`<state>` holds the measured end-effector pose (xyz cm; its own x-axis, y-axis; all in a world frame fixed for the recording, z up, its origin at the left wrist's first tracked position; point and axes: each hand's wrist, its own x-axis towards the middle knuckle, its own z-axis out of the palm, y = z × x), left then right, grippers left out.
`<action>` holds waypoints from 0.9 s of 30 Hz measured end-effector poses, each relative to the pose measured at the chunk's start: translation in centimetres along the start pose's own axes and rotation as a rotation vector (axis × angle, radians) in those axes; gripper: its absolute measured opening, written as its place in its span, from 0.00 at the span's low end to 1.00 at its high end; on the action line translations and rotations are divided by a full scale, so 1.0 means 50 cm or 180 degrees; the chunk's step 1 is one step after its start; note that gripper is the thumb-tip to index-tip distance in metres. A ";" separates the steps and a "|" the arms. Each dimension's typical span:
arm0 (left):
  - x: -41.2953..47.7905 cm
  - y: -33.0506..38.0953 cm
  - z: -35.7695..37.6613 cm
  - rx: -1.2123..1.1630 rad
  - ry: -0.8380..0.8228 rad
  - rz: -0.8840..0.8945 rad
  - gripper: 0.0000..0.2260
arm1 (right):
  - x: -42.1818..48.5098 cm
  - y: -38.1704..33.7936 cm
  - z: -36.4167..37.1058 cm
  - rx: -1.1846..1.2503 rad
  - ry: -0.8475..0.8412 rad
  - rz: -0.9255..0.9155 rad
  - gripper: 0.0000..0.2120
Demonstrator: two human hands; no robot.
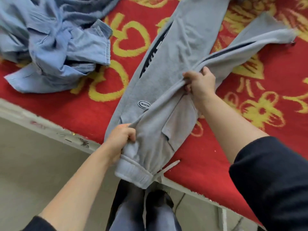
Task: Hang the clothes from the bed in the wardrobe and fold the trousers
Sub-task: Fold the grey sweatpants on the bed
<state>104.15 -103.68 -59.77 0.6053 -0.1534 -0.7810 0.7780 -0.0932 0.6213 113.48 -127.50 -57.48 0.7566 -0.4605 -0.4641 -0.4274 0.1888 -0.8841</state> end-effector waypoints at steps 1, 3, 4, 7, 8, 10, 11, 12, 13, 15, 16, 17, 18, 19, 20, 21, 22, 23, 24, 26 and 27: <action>0.015 -0.003 -0.044 -0.0046 0.0259 -0.0007 0.09 | 0.001 0.001 0.038 -0.0025 -0.0515 0.0110 0.20; 0.046 -0.028 -0.114 0.0232 0.0867 -0.0019 0.06 | -0.004 0.022 0.093 -0.0918 -0.1247 0.0269 0.31; 0.057 -0.046 -0.140 0.0542 0.1079 -0.0076 0.07 | -0.005 0.043 0.113 -0.1545 -0.1430 0.0291 0.33; 0.076 -0.084 -0.167 0.1109 0.0759 -0.0185 0.03 | -0.018 0.109 0.141 -0.2491 -0.1542 0.0437 0.34; 0.080 -0.087 -0.169 0.1176 0.0548 -0.0175 0.06 | -0.023 0.126 0.144 -0.2605 -0.1550 0.0447 0.33; 0.086 -0.078 -0.180 0.1364 0.0477 -0.0078 0.08 | -0.029 0.146 0.146 -0.2802 -0.1529 0.0399 0.30; 0.091 -0.069 -0.191 0.1463 0.0657 -0.0032 0.05 | -0.027 0.151 0.147 -0.2802 -0.1499 0.0374 0.29; 0.098 -0.058 -0.205 0.1611 0.0871 -0.0061 0.02 | -0.023 0.152 0.148 -0.2770 -0.1427 0.0336 0.26; 0.104 -0.045 -0.218 0.1855 0.0983 -0.0143 0.02 | -0.016 0.151 0.148 -0.2725 -0.1319 0.0308 0.25; 0.117 -0.020 -0.232 0.2455 0.0699 -0.0357 0.04 | 0.004 0.145 0.148 -0.2640 -0.1105 0.0297 0.23; 0.126 -0.006 -0.230 0.2647 0.0496 -0.0374 0.03 | 0.016 0.142 0.147 -0.2615 -0.1016 0.0288 0.22; 0.136 0.008 -0.221 0.2728 0.0363 -0.0316 0.02 | 0.027 0.139 0.145 -0.2589 -0.0920 0.0273 0.22; 0.147 0.023 -0.208 0.2725 0.0317 -0.0208 0.03 | 0.041 0.134 0.142 -0.2553 -0.0814 0.0256 0.22; 0.159 0.038 -0.191 0.2669 0.0337 -0.0071 0.04 | 0.056 0.128 0.138 -0.2517 -0.0704 0.0229 0.22; 0.171 0.053 -0.173 0.2631 0.0403 0.0066 0.05 | 0.074 0.121 0.134 -0.2514 -0.0585 0.0175 0.22; 0.183 0.067 -0.154 0.2653 0.0485 0.0183 0.06 | 0.095 0.113 0.131 -0.2558 -0.0470 0.0101 0.21; 0.194 0.079 -0.136 0.2739 0.0562 0.0242 0.08 | 0.119 0.102 0.128 -0.2607 -0.0369 0.0039 0.18; 0.203 0.087 -0.120 0.2868 0.0624 0.0263 0.10 | 0.145 0.093 0.127 -0.2613 -0.0287 0.0004 0.16; 0.211 0.093 -0.106 0.3009 0.0683 0.0272 0.11 | 0.172 0.083 0.128 -0.2580 -0.0214 -0.0006 0.13; 0.220 0.096 -0.088 0.3206 0.0864 0.0404 0.12 | 0.225 0.064 0.143 -0.2554 -0.0113 -0.0085 0.11; 0.223 0.097 -0.081 0.3231 0.0947 0.0557 0.14 | 0.250 0.055 0.156 -0.2583 -0.0104 -0.0143 0.12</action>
<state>115.37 -101.85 -65.70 0.8182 -0.0109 -0.5749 0.2558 -0.8885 0.3809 125.62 -125.98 -66.15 0.7903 -0.4249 -0.4415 -0.6124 -0.5227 -0.5932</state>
